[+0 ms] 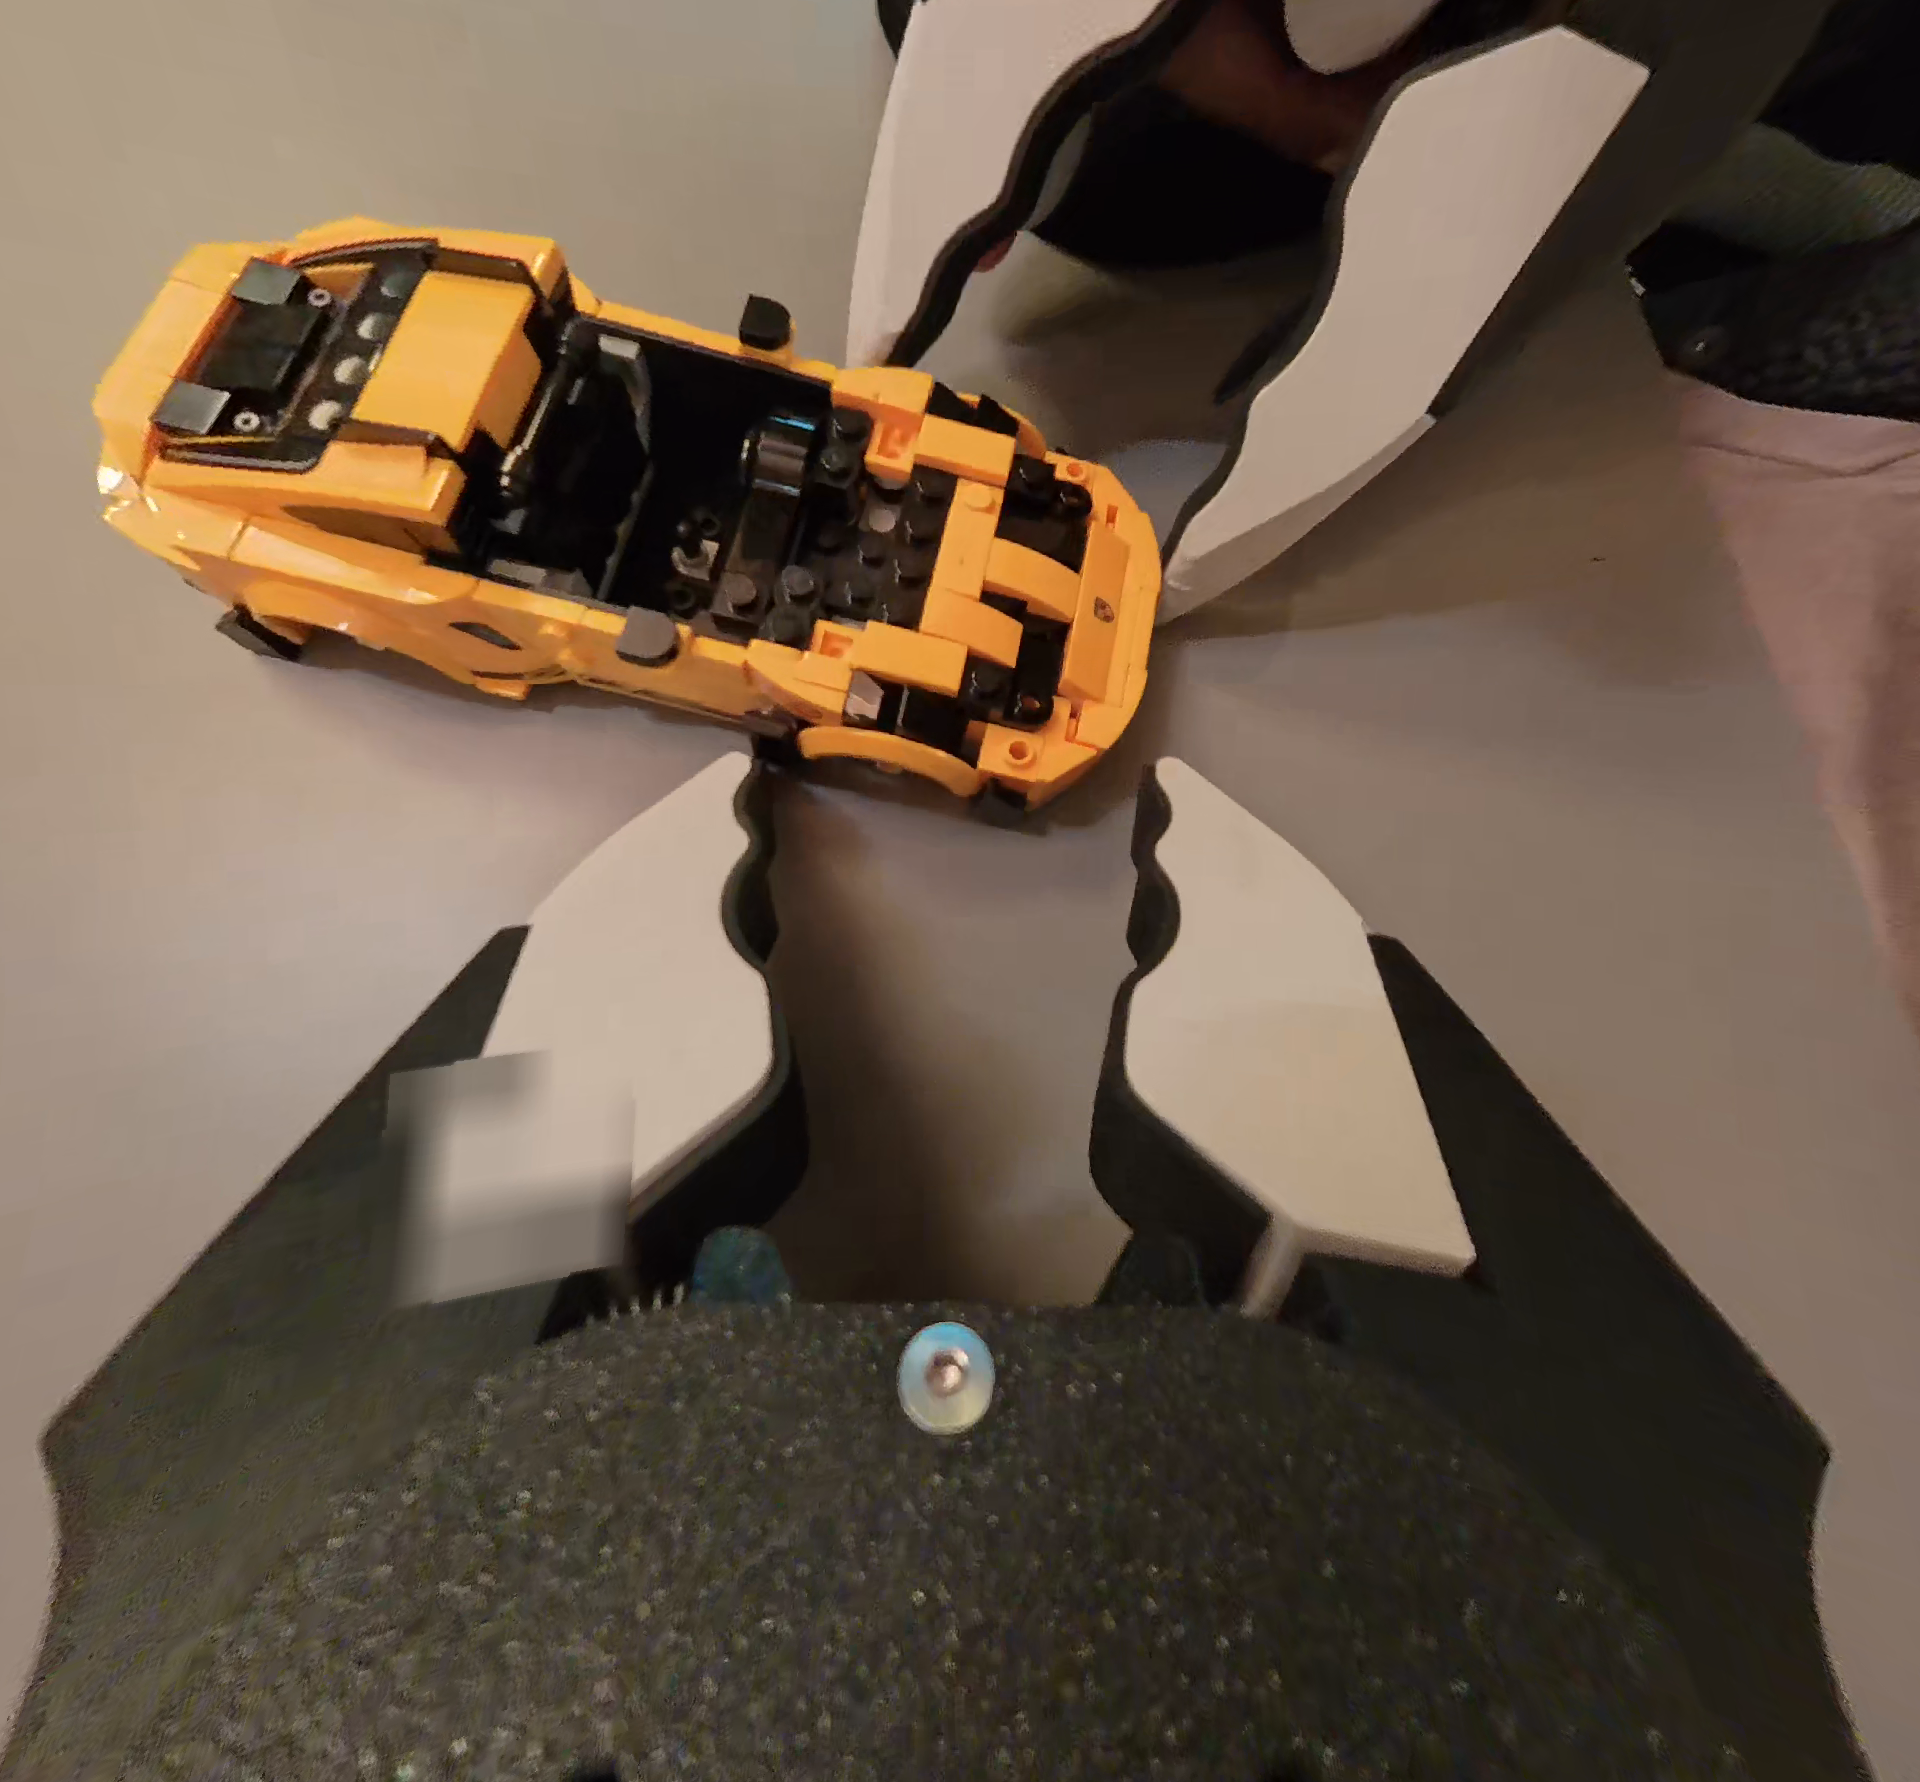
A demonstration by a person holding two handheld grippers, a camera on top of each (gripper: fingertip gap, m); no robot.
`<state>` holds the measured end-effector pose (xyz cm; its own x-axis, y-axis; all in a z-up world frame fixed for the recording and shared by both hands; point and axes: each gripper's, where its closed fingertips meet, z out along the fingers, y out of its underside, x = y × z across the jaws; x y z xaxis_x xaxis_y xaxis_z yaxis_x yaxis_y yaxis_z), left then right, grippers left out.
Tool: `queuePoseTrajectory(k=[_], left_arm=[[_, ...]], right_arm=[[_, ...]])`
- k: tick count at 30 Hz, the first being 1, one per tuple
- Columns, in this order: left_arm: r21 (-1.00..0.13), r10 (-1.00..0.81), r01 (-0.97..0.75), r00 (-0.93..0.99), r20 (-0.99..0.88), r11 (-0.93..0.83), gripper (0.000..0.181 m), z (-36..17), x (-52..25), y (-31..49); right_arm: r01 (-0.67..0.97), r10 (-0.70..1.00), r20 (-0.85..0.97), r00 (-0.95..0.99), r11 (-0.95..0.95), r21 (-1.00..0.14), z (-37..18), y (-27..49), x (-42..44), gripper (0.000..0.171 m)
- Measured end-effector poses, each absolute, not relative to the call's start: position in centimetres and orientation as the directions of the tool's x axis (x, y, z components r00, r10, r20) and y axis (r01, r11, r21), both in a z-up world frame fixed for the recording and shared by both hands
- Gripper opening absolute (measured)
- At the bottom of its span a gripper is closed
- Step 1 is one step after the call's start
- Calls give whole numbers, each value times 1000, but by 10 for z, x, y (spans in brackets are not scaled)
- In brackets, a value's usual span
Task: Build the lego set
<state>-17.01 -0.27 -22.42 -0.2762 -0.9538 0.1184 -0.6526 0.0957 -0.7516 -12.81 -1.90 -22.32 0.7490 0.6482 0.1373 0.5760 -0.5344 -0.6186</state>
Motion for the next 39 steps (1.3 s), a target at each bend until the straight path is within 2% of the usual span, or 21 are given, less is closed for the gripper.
queuePoseTrajectory(k=[1, 3, 8, 9, 10, 13, 23, 25, 29, 35, 39], left_arm=[[-751, -957, -655, -263, 118, 88, 64, -224, -169, -1], [-749, -964, -659, -237, 123, 67, 58, -224, -168, 2], [-743, -969, -666, -220, 112, 65, 57, -225, -168, 4], [-742, -968, -667, -224, 116, 66, 53, -224, -168, 3], [-742, -960, -667, -245, 136, 65, 37, -224, -169, -1], [-737, -970, -673, -215, 113, 63, 42, -224, -168, 3], [-738, -964, -674, -220, 149, 40, 37, -224, -169, 1], [-742, -964, -668, -228, 137, 52, 38, -224, -171, 2], [-746, -957, -665, -242, 157, 46, 50, -223, -174, -1], [-739, -965, -673, -199, 170, 8, 54, -223, -171, -2], [-738, -975, -675, -160, 157, -8, 67, -223, -167, -2]], right_arm=[[580, 650, 140, 747, -534, -615, -223, -18, -128, 63], [586, 655, 144, 742, -529, -613, -223, -18, -128, 60], [593, 651, 161, 742, -524, -611, -223, -17, -127, 56], [591, 645, 167, 746, -526, -611, -223, -16, -126, 56], [587, 636, 173, 752, -528, -614, -223, -14, -126, 56], [586, 634, 170, 754, -534, -610, -223, -13, -125, 55], [583, 633, 167, 756, -536, -611, -223, -12, -125, 55], [584, 632, 171, 756, -534, -612, -223, -12, -126, 58], [600, 658, 168, 734, -514, -613, -216, -16, -119, 65], [625, 726, 141, 673, -457, -633, -193, -4, -91, 76], [574, 799, -12, 602, -443, -689, -177, 28, -76, 82]])
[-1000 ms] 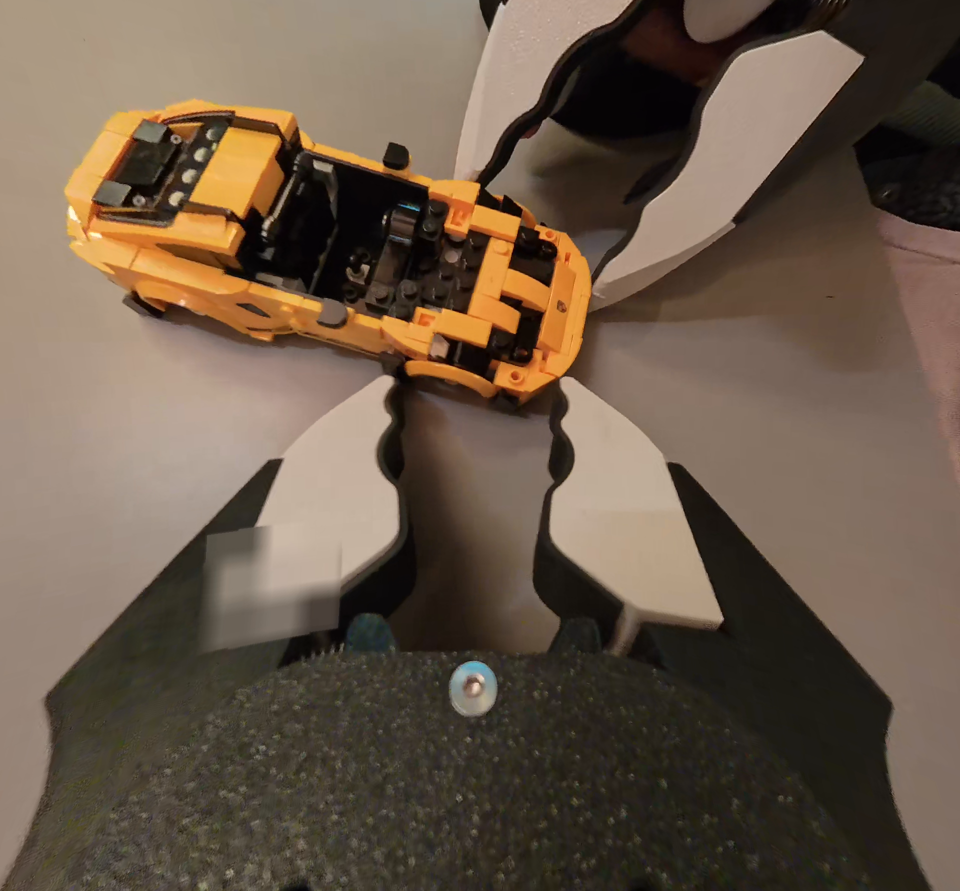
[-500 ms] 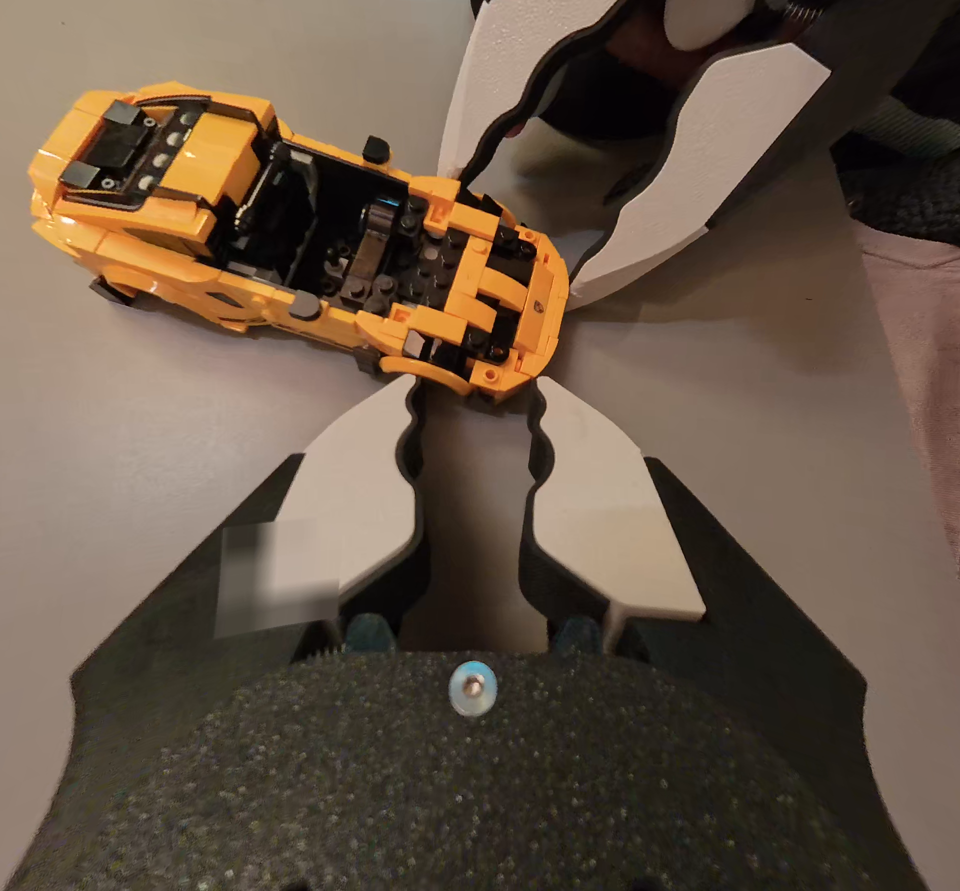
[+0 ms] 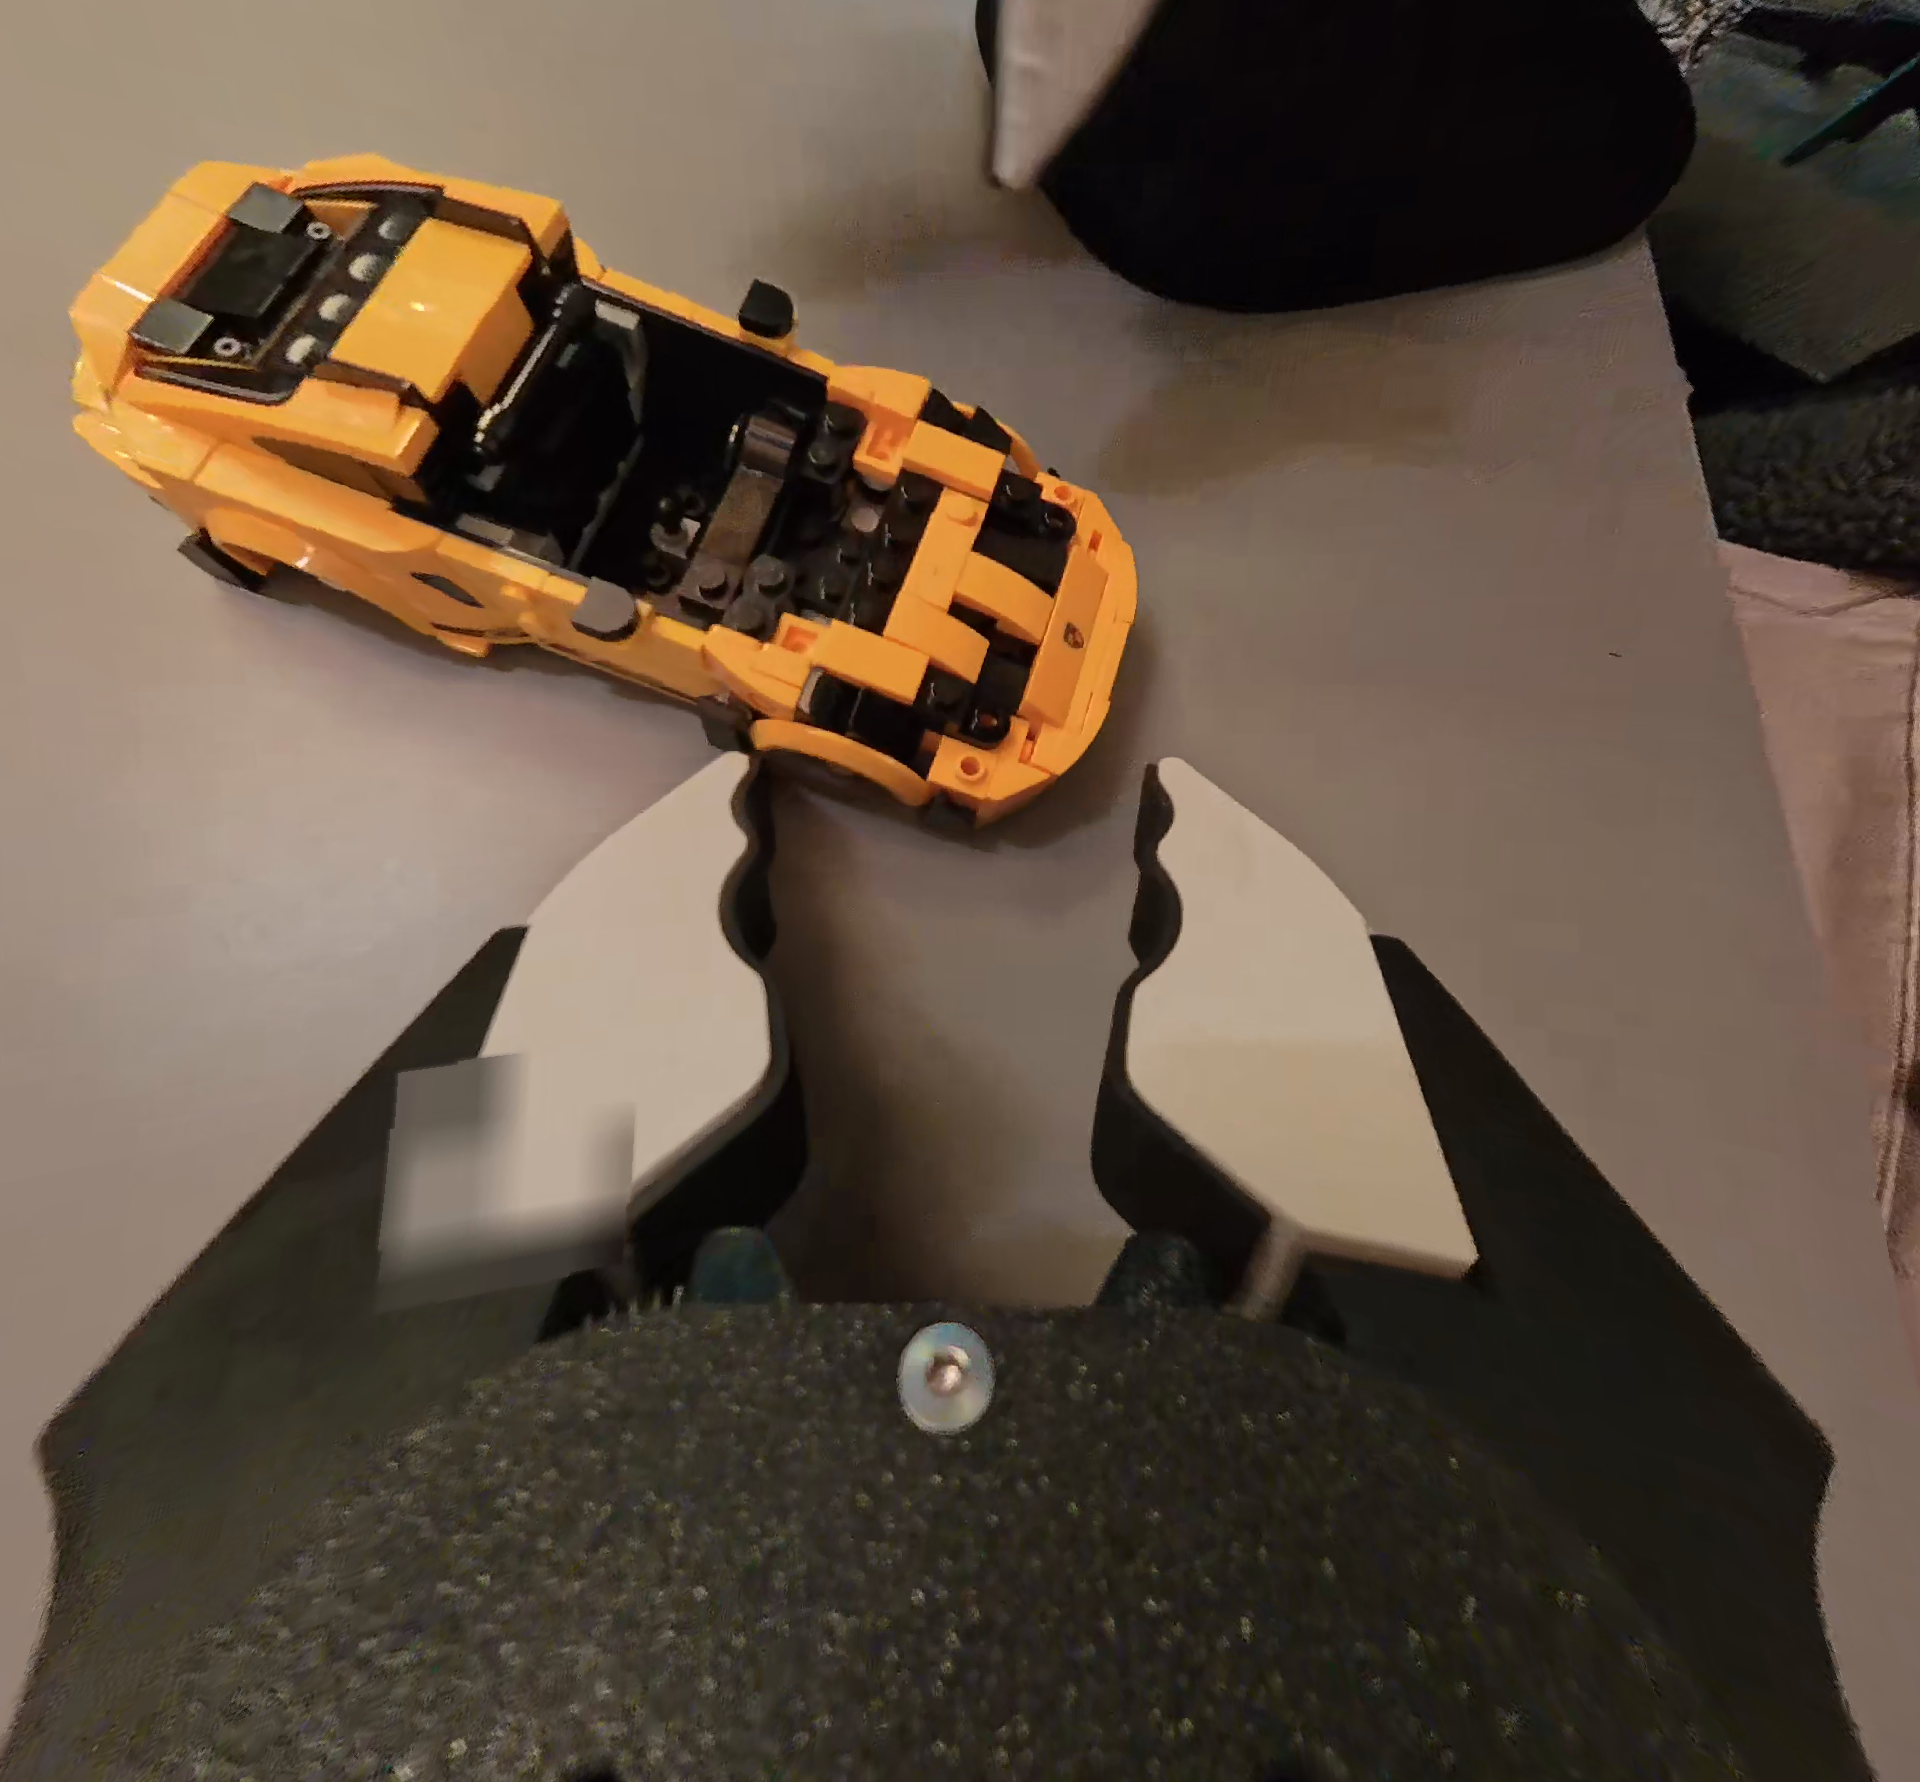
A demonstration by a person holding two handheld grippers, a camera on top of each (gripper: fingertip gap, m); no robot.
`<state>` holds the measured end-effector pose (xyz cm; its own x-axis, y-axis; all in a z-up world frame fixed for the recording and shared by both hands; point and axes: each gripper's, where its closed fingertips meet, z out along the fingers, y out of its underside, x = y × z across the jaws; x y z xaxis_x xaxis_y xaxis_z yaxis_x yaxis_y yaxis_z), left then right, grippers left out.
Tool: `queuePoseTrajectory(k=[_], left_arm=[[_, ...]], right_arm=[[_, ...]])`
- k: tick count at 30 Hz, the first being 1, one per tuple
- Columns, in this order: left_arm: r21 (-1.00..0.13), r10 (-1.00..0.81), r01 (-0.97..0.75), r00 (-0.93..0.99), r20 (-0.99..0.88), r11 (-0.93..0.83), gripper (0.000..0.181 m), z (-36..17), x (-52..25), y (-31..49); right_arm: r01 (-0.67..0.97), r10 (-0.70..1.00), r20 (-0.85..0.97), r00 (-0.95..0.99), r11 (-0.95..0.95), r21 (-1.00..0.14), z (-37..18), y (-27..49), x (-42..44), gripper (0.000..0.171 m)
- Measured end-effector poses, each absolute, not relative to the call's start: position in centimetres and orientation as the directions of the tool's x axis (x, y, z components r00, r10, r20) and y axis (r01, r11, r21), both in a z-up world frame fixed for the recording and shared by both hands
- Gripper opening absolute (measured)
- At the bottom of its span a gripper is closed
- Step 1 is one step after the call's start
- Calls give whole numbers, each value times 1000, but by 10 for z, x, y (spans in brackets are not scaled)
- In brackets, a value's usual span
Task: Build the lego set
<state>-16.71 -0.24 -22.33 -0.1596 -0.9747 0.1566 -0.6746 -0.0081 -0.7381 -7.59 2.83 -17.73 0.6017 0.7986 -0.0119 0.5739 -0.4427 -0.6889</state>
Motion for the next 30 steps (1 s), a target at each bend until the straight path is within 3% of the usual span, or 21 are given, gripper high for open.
queuePoseTrajectory(k=[8, 15, 30], left_arm=[[-745, -989, -666, -95, 115, -22, 66, -225, -161, 7], [-749, -987, -662, -114, 109, -6, 65, -225, -160, 9], [-755, -989, -655, -133, 72, 33, 70, -224, -172, 40]], right_arm=[[527, 875, -241, 420, -452, -720, -204, 74, -93, 85], [530, 890, -165, 426, -392, -752, -209, 80, -91, 77], [447, 819, -189, 542, -471, -760, -207, 90, -82, 75]])
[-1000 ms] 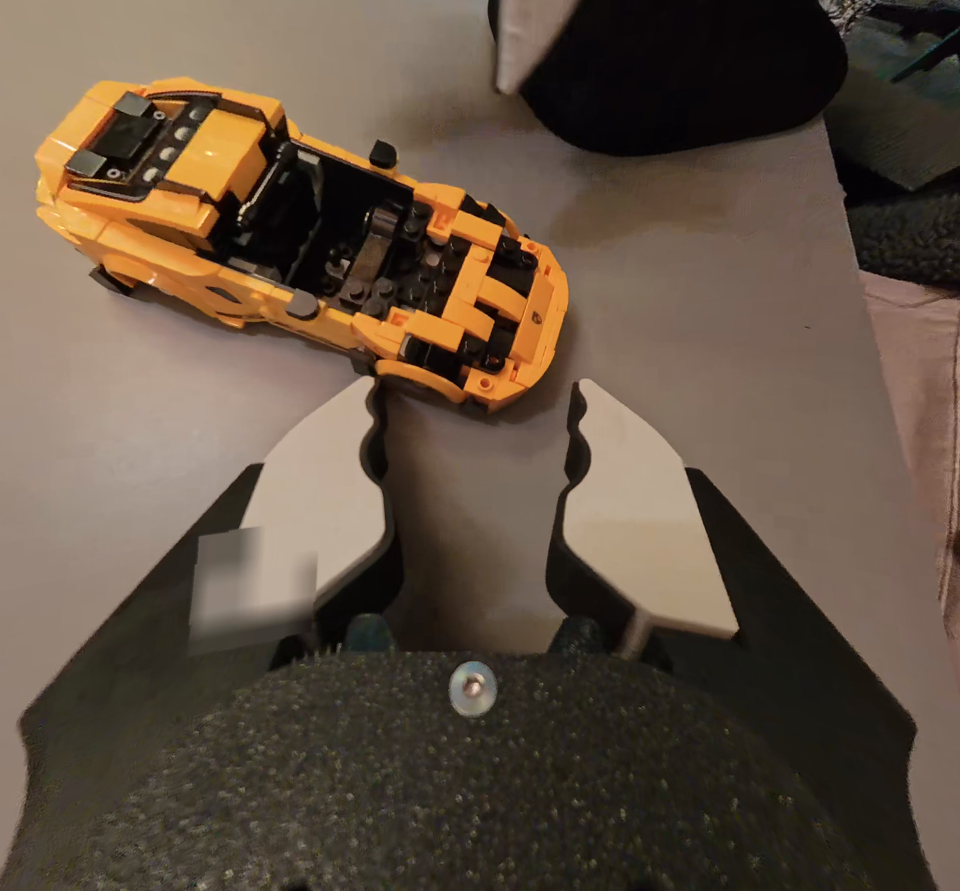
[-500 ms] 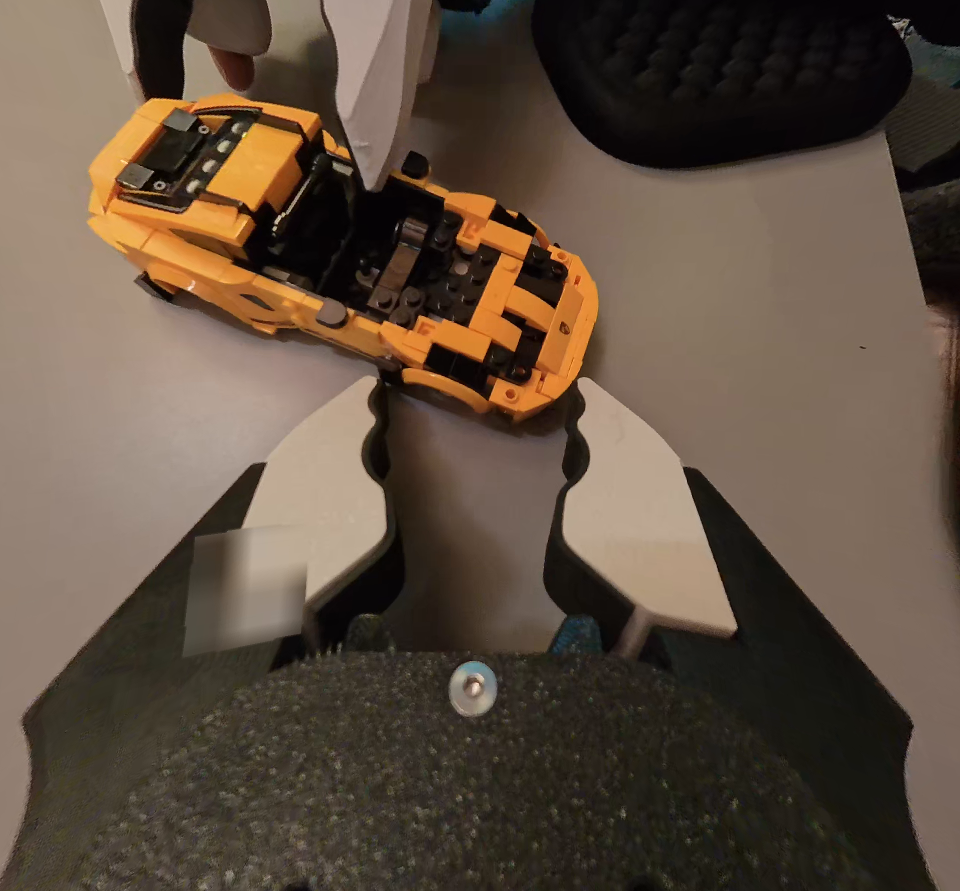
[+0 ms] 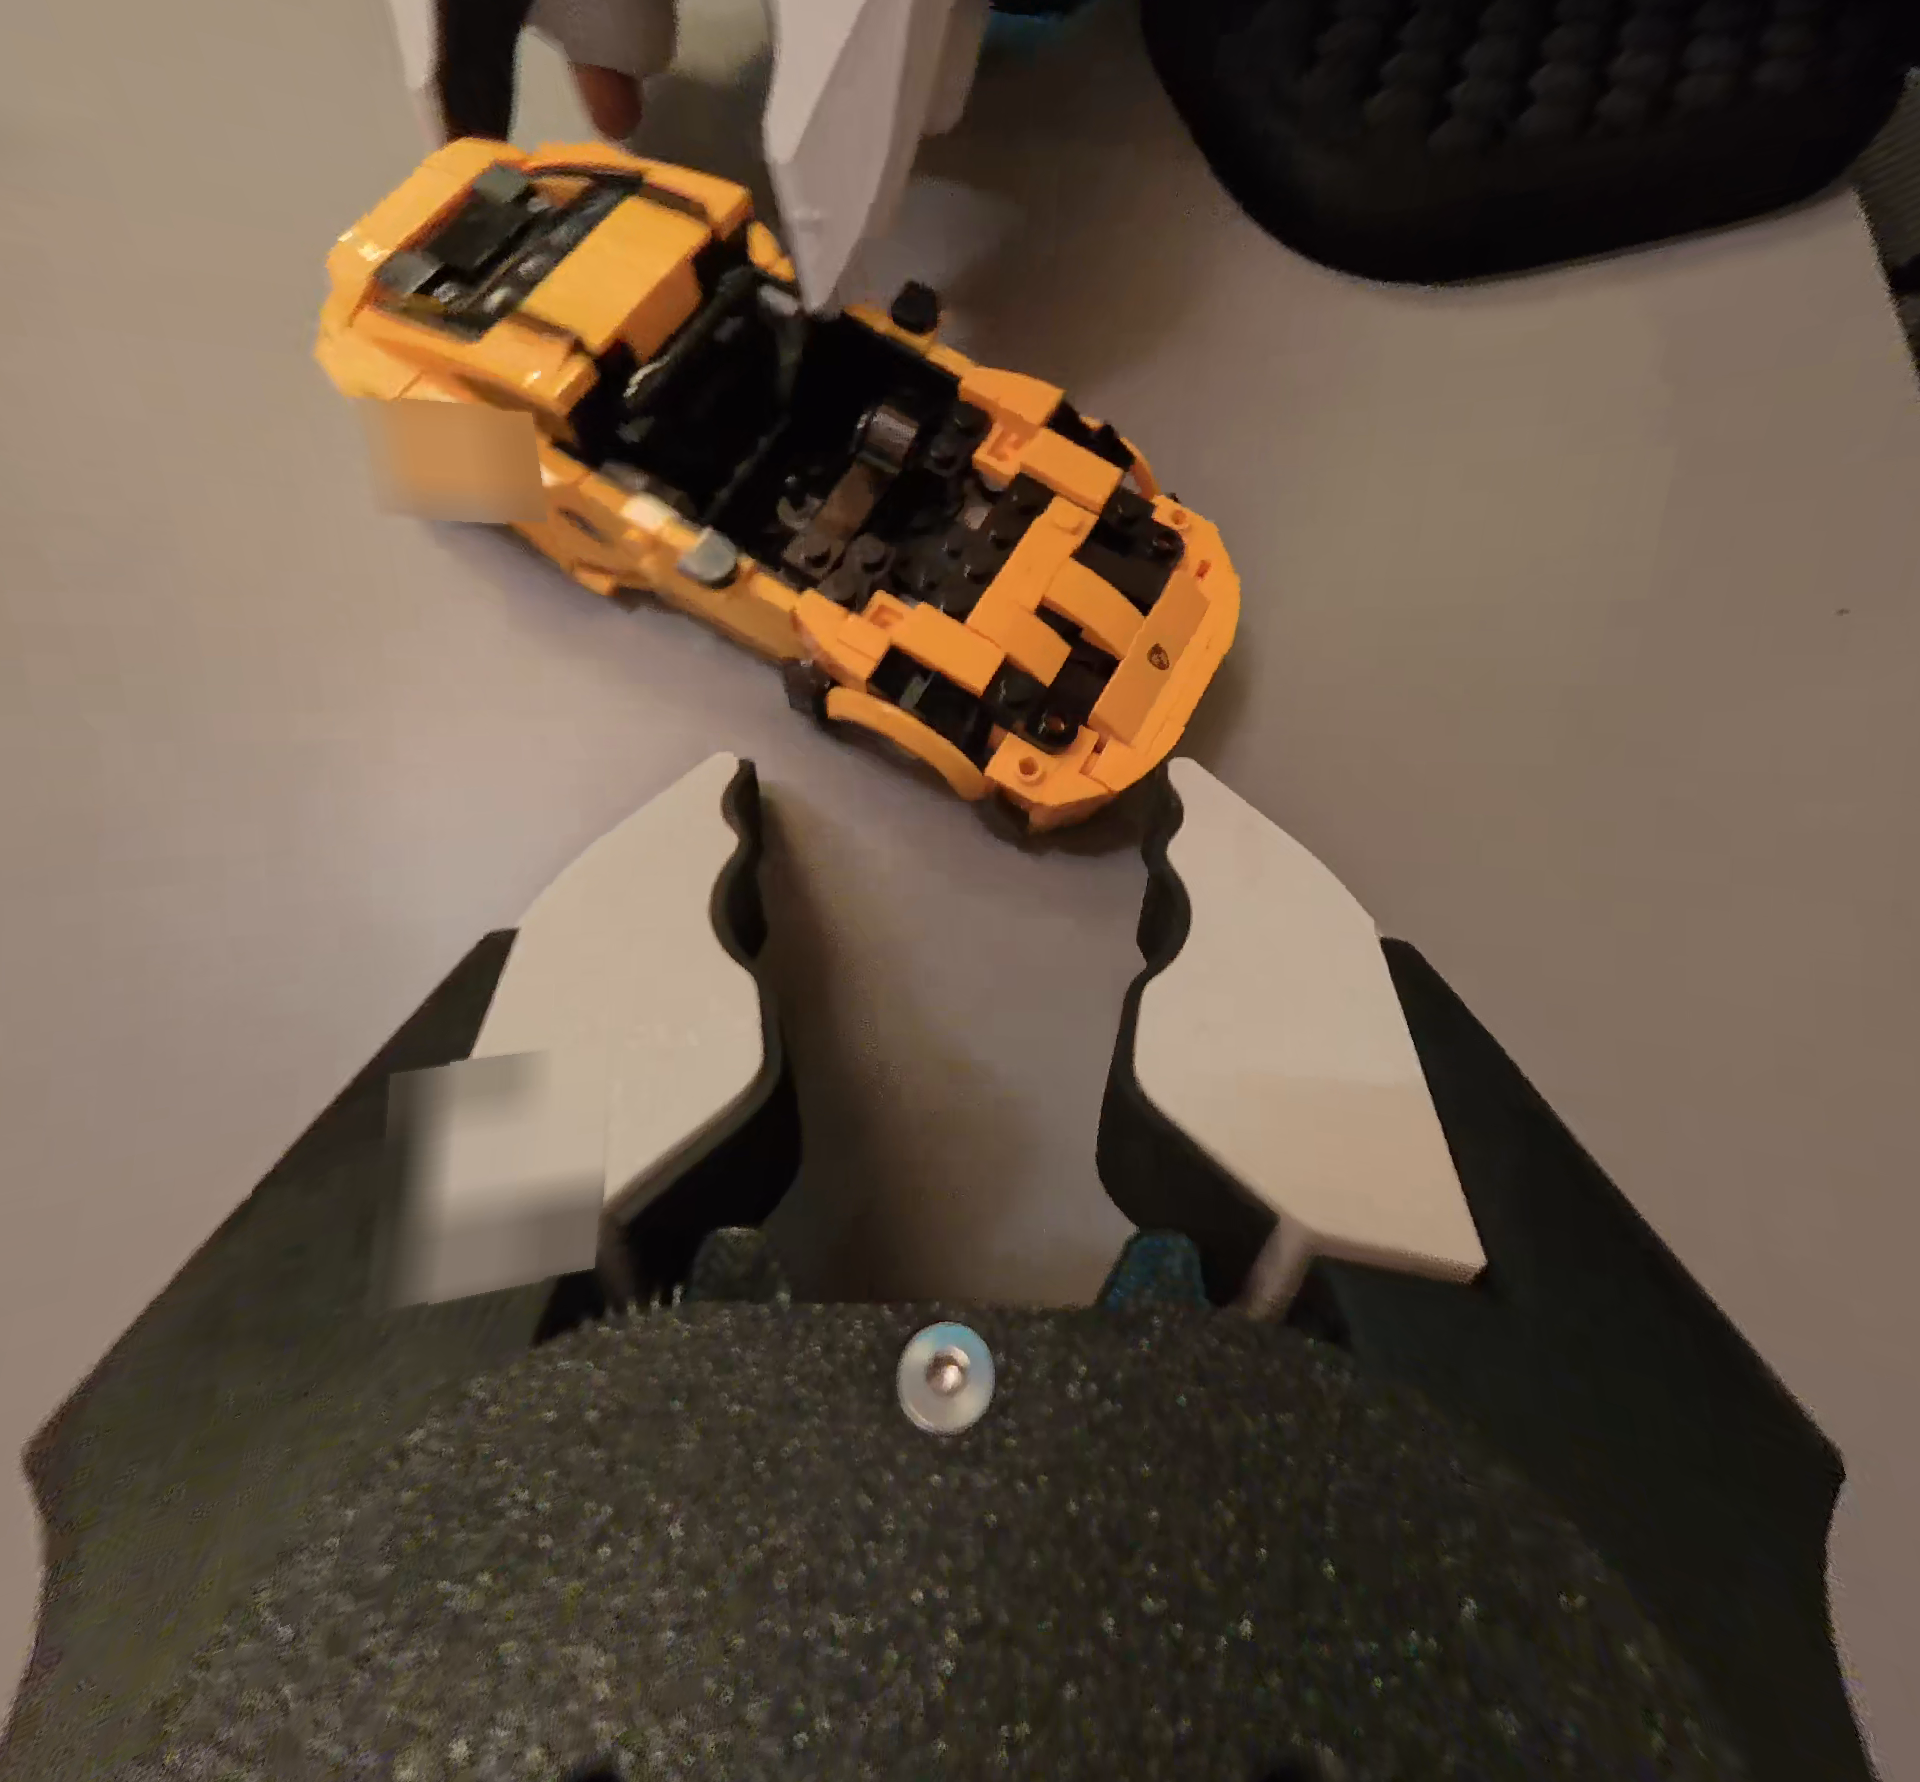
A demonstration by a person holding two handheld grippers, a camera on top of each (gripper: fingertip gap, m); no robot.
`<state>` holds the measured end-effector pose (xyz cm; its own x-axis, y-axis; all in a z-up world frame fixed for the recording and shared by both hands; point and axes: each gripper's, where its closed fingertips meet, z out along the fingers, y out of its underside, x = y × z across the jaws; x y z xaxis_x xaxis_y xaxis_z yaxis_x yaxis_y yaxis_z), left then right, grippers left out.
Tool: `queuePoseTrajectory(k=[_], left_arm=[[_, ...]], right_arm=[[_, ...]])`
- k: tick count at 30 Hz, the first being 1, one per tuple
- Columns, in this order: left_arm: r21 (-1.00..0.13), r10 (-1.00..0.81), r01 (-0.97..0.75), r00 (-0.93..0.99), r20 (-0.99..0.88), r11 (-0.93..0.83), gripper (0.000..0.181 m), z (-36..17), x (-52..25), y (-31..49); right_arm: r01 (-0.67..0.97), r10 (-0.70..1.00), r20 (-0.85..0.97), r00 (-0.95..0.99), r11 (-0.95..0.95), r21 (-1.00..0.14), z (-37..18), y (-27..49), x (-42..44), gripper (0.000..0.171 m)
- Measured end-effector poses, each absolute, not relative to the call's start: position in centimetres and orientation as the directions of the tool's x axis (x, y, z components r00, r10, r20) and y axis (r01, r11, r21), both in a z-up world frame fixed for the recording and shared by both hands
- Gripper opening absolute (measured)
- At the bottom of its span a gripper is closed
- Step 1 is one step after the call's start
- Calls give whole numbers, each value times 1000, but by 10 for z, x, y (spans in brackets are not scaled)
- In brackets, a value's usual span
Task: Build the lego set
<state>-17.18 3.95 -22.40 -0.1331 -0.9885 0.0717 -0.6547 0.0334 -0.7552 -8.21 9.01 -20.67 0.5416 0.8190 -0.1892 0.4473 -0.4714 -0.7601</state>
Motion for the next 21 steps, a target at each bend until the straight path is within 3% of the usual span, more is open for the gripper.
queuePoseTrajectory(k=[5, 7, 10, 14, 21], left_arm=[[-773, -997, -634, -73, 17, 34, 62, -203, -203, 69], [-798, -998, -602, 54, -16, -20, 42, -187, -229, 96], [-815, -982, -557, 172, 78, -162, 19, -175, -266, 117], [-751, -991, -649, 118, 59, -122, 2, -185, -293, 107], [-617, -999, -786, -8, -45, 34, 25, -225, -273, 90]], right_arm=[[432, 804, -128, 580, -437, -789, -201, 98, -66, 74], [405, 794, -119, 597, -426, -809, -193, 100, -61, 73], [371, 773, -112, 625, -420, -828, -186, 106, -54, 71], [383, 774, -95, 627, -412, -827, -187, 106, -53, 62], [411, 788, -88, 610, -409, -815, -192, 103, -57, 56]])
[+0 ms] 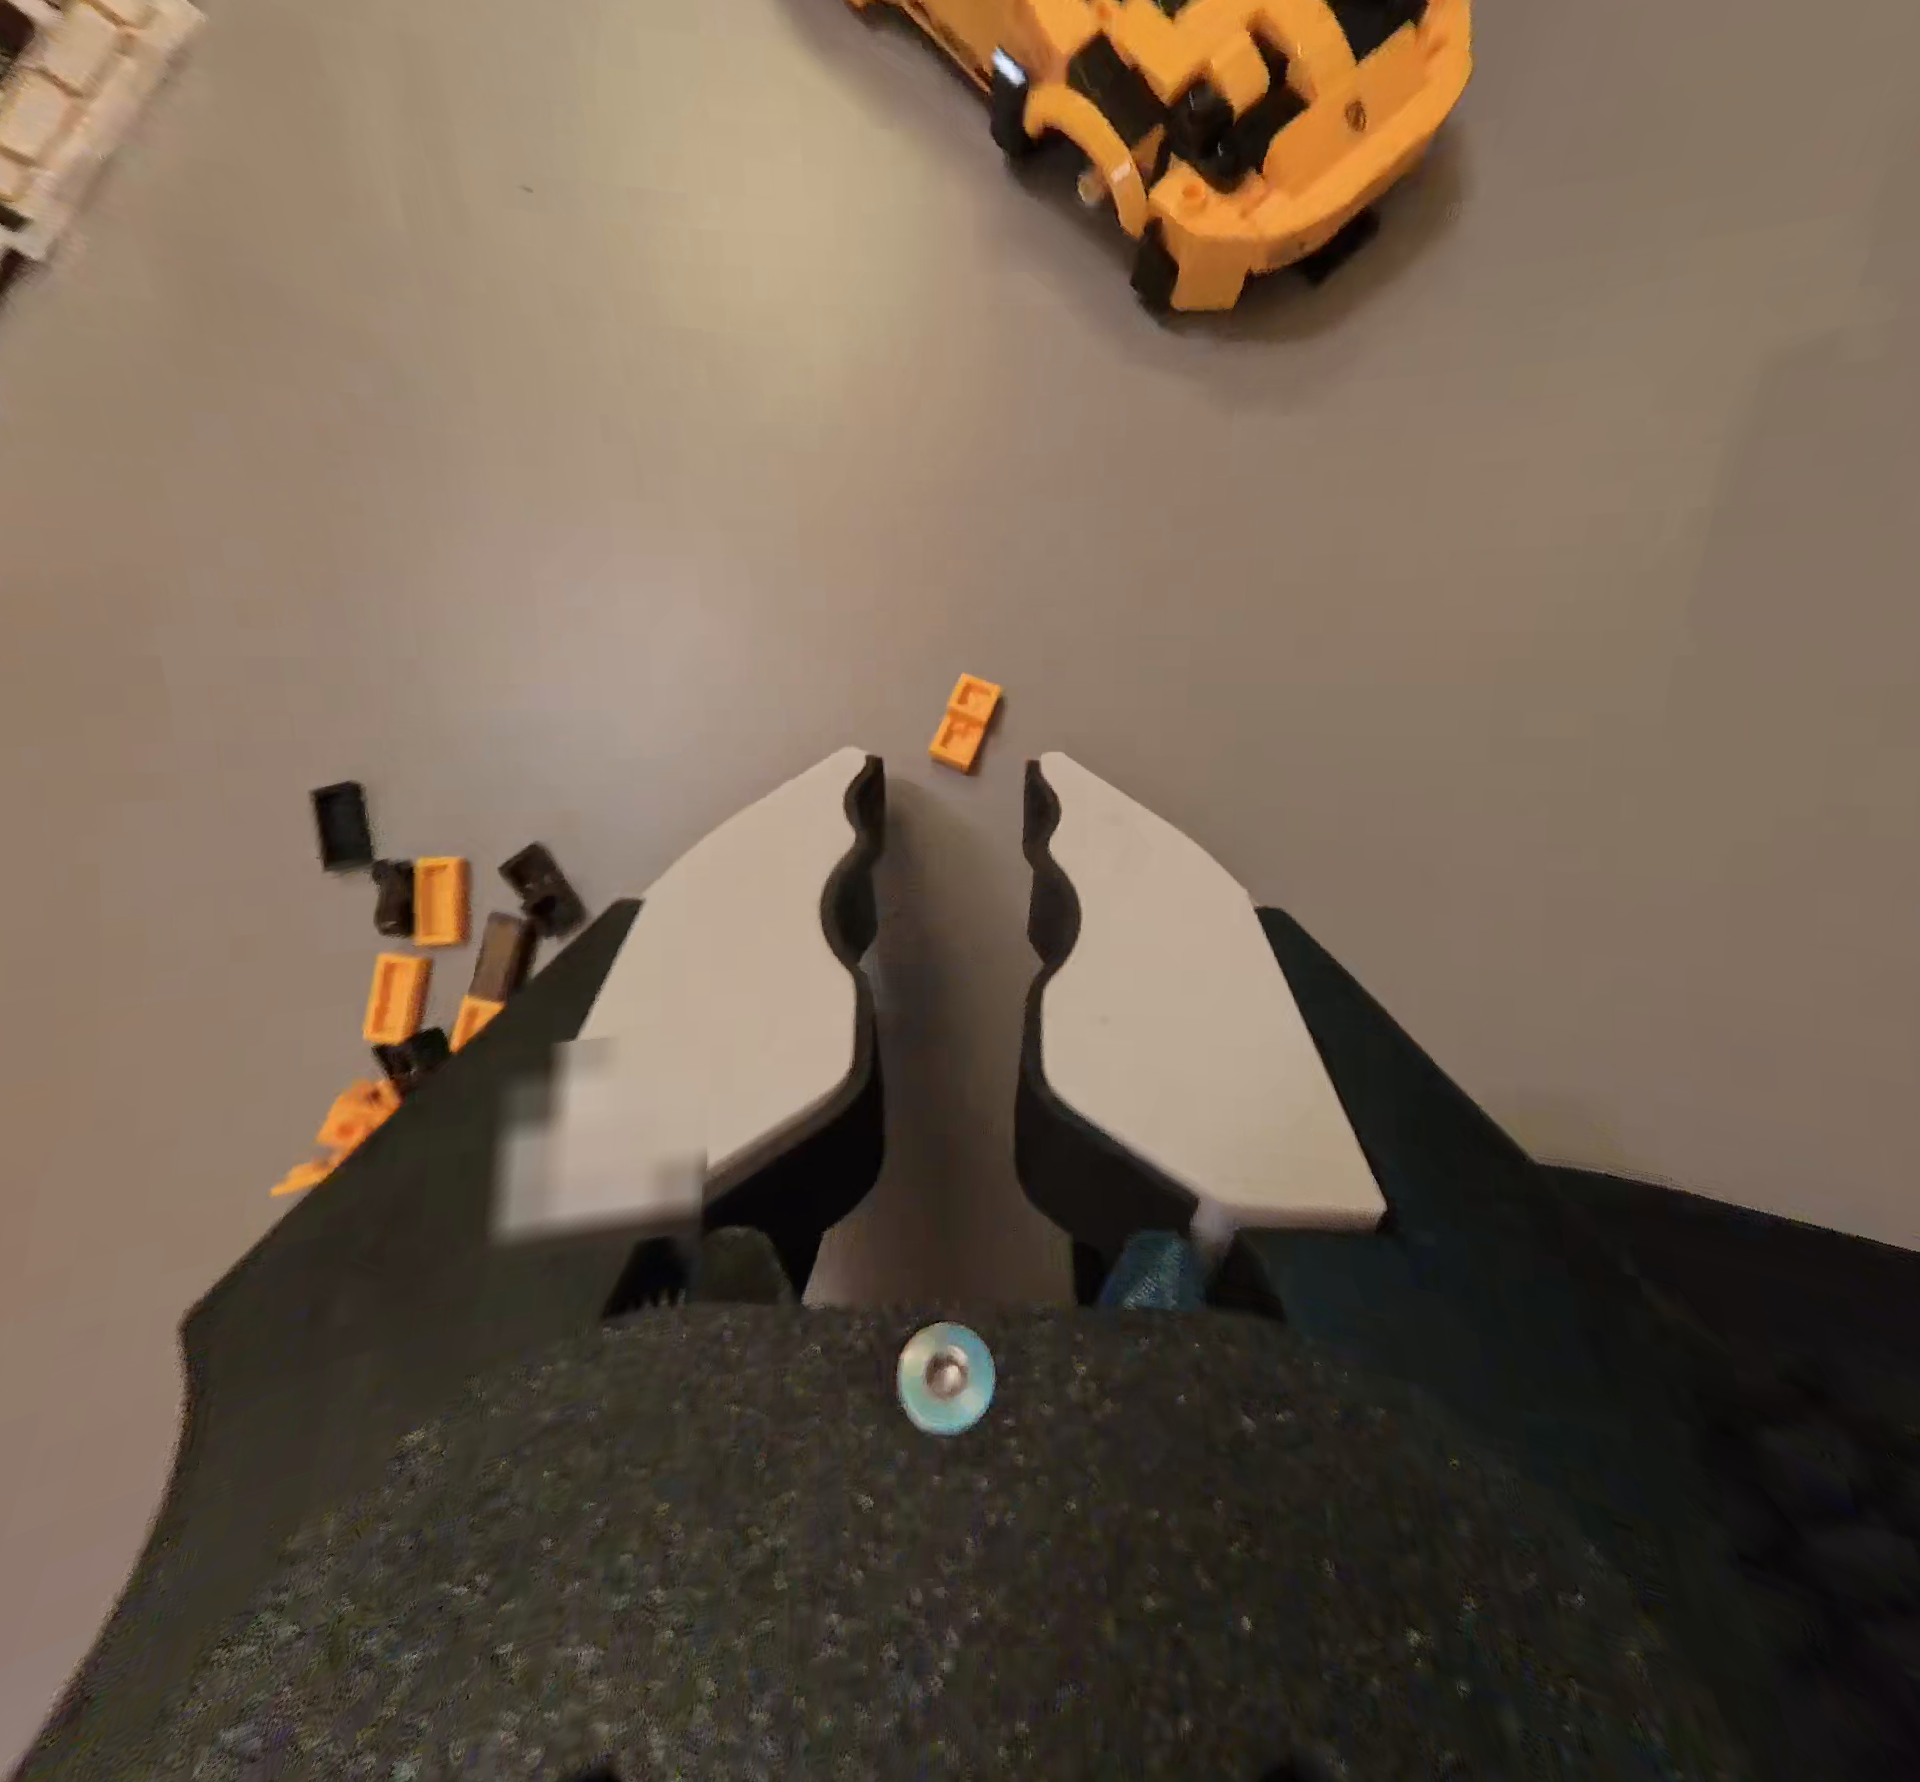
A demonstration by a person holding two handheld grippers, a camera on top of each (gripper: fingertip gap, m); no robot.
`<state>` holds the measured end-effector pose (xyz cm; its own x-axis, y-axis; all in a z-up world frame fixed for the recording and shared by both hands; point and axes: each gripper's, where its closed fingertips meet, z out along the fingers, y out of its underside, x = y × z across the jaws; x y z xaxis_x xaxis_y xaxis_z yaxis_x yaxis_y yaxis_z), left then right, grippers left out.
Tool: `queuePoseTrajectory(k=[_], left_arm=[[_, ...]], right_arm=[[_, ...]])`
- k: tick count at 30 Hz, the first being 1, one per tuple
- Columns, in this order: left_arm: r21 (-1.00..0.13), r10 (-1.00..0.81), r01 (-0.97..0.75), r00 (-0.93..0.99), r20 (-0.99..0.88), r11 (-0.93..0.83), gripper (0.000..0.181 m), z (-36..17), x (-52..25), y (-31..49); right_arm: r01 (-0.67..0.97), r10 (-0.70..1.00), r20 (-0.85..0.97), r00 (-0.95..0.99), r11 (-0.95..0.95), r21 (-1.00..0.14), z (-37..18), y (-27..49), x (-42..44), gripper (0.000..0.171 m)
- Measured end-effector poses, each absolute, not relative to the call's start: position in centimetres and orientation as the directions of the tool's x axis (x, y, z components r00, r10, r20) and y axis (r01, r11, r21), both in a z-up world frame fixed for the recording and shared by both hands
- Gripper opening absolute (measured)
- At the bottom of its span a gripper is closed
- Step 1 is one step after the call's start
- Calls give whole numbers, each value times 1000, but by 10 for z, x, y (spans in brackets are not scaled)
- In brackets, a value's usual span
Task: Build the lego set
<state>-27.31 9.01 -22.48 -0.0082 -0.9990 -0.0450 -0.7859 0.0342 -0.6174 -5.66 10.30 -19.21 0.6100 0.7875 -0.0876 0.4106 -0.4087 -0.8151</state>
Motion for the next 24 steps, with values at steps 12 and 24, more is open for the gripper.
queuePoseTrajectory(k=[12, 24], left_arm=[[-679, -992, -729, 0, 124, -85, 7, -220, -255, 80], [-694, -612, -30, -444, 654, -720, 7, -58, -188, 39]], right_arm=[[456, 824, -6, 567, -320, -831, -182, 97, -69, 52], [86, 847, -74, 527, -139, -986, -66, 45, -180, 24]])
